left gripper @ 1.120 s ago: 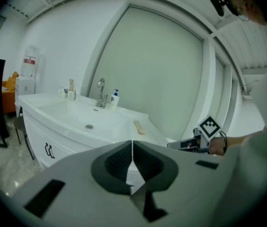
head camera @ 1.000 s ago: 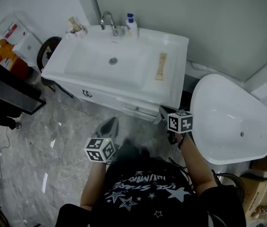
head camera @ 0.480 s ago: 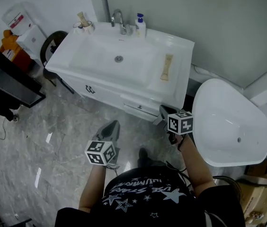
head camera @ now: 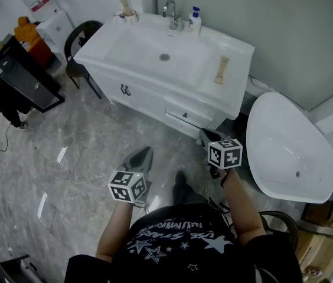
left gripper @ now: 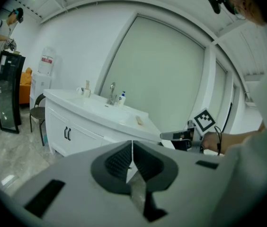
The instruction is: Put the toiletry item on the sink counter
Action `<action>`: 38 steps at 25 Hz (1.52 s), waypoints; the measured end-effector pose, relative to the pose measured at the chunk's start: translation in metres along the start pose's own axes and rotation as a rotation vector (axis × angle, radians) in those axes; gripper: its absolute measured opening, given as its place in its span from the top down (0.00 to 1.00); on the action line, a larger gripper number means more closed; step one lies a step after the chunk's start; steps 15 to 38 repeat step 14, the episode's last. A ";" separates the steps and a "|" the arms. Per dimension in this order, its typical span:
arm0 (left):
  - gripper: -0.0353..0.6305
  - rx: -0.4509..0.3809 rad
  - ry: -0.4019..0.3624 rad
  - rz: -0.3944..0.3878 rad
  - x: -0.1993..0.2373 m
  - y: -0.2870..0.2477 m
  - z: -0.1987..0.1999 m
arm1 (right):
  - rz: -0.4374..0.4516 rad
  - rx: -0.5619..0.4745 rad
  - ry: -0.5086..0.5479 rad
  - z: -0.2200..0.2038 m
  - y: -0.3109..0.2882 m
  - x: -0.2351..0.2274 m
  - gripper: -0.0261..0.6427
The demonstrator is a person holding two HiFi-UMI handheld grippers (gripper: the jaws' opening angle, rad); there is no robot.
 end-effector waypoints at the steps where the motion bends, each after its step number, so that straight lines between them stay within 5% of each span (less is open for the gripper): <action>1: 0.91 -0.003 0.002 0.003 -0.001 0.009 -0.003 | 0.004 0.001 0.007 -0.006 0.004 0.008 0.94; 14: 0.92 -0.006 0.013 0.020 -0.032 0.117 -0.060 | 0.018 0.012 0.023 -0.088 0.068 0.077 0.94; 38: 0.92 -0.006 0.013 0.020 -0.032 0.117 -0.060 | 0.018 0.012 0.023 -0.088 0.068 0.077 0.94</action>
Point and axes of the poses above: the fingertips, and each gripper's own axes: y backward along the fingers, x to its left, z out of its top, the point moved 1 cm from there along y, backward along the fingers, and after that the axes turned 4 degrees about -y, right-handed, at the moved point
